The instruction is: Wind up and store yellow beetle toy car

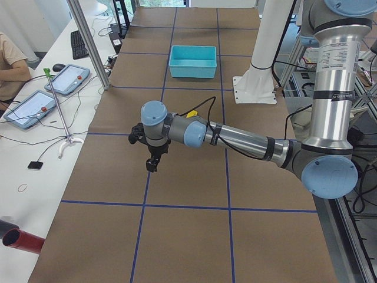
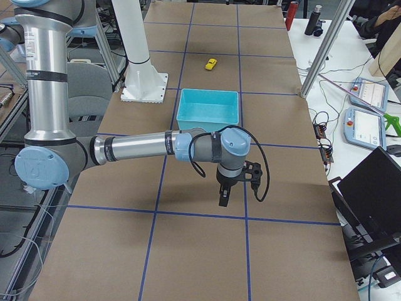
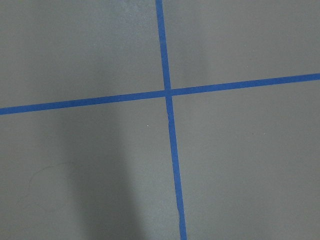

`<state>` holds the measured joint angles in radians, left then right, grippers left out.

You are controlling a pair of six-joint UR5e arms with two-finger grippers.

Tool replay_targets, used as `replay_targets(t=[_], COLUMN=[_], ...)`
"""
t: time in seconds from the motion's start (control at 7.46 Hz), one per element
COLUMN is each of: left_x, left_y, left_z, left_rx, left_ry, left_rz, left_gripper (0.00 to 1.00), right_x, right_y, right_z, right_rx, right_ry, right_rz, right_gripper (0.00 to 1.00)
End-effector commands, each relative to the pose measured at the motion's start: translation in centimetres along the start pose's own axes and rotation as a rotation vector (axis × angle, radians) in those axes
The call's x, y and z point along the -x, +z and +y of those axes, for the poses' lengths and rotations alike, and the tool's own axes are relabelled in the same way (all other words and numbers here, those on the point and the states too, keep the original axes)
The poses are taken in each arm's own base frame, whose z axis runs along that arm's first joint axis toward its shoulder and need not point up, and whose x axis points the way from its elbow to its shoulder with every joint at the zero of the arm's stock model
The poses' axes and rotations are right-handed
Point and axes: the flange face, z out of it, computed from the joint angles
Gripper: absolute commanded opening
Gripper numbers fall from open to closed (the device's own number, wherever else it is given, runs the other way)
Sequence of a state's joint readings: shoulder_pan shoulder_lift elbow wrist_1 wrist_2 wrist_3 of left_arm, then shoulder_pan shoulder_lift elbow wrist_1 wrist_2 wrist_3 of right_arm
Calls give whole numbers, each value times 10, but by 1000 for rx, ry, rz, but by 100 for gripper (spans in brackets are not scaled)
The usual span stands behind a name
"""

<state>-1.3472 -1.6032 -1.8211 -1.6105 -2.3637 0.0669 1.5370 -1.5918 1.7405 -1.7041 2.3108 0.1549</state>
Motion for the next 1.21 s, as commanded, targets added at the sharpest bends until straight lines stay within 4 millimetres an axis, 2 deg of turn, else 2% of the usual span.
replay_targets(t=[0.0,0.13,0.27,0.54,0.8,1.07], left_x=[-88,-132,-175,-253,-306,-350], left_y=[38,63,78,92,104,109], left_z=[-36,-54,-76,-110,-123,-130], left_rx=[47,81,122,180,188,260], left_ry=[190,275,329,465,589,715], left_rz=[-5,-15,-24,-75,-135,-162], left_gripper=[100,100,100,100,100,100], right_x=[-2,-1,-2,-2,-2,-3], right_y=[2,2,2,2,3,4], right_z=[-2,-2,-2,-2,-1,0], right_rx=[3,4,4,4,5,6], right_ry=[3,3,3,3,4,5], right_rz=[1,-2,0,0,0,0], right_gripper=[100,100,100,100,100,100])
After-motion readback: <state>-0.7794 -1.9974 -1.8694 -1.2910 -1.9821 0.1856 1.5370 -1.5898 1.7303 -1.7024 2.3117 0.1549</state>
